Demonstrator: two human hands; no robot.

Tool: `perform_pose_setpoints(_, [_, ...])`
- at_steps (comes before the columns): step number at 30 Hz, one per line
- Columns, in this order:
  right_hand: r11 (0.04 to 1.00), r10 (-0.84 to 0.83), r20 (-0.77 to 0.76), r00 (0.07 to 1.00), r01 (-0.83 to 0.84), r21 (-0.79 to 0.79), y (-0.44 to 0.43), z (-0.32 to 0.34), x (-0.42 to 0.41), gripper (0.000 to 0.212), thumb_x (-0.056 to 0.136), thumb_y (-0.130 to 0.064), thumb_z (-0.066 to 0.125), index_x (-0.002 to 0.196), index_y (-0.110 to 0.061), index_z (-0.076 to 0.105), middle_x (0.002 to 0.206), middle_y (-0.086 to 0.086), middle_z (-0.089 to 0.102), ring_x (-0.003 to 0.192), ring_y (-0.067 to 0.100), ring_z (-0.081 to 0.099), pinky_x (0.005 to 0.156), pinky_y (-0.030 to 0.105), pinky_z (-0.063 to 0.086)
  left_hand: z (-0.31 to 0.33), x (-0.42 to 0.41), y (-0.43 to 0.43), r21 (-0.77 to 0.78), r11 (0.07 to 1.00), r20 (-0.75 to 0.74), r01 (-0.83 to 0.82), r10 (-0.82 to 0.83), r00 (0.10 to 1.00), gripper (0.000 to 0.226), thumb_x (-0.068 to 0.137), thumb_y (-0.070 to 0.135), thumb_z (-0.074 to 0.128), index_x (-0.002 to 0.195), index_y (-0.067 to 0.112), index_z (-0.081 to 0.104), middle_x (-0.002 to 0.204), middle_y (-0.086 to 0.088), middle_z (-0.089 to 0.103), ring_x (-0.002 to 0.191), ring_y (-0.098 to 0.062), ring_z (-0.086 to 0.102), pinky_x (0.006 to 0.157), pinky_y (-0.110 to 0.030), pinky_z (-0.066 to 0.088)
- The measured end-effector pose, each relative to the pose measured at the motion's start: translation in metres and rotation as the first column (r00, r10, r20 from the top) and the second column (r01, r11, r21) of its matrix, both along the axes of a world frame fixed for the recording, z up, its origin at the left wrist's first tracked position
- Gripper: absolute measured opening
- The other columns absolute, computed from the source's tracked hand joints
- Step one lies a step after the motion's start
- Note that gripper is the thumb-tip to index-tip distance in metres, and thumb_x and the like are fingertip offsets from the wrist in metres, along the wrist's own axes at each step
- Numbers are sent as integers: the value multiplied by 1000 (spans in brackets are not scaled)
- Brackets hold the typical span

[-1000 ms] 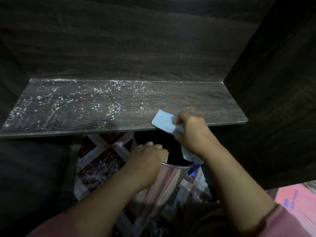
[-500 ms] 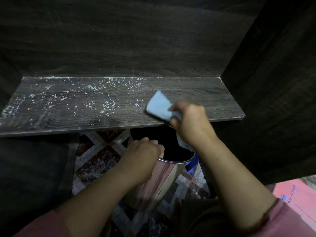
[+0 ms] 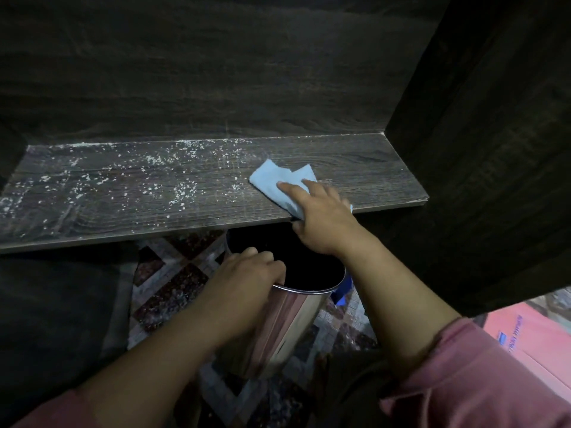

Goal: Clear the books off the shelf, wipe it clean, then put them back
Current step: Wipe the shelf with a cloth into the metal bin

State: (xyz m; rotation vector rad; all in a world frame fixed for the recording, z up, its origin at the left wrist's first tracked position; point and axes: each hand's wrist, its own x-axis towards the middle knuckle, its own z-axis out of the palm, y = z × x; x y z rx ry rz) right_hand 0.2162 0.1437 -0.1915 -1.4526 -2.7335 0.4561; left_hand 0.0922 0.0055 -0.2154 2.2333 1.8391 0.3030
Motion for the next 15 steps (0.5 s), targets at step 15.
perform_pose_setpoints(15, [761,-553,-216,804,594,262,85,4,91,51,92,-32,49,142,-36,39,153,7,28,133,35,30,106,52,25,-1,16,20,-44,999,-28,-3,2,1000,28,82,15,62,104,30,54,100,12,51,101,-13,45,85,-28,35])
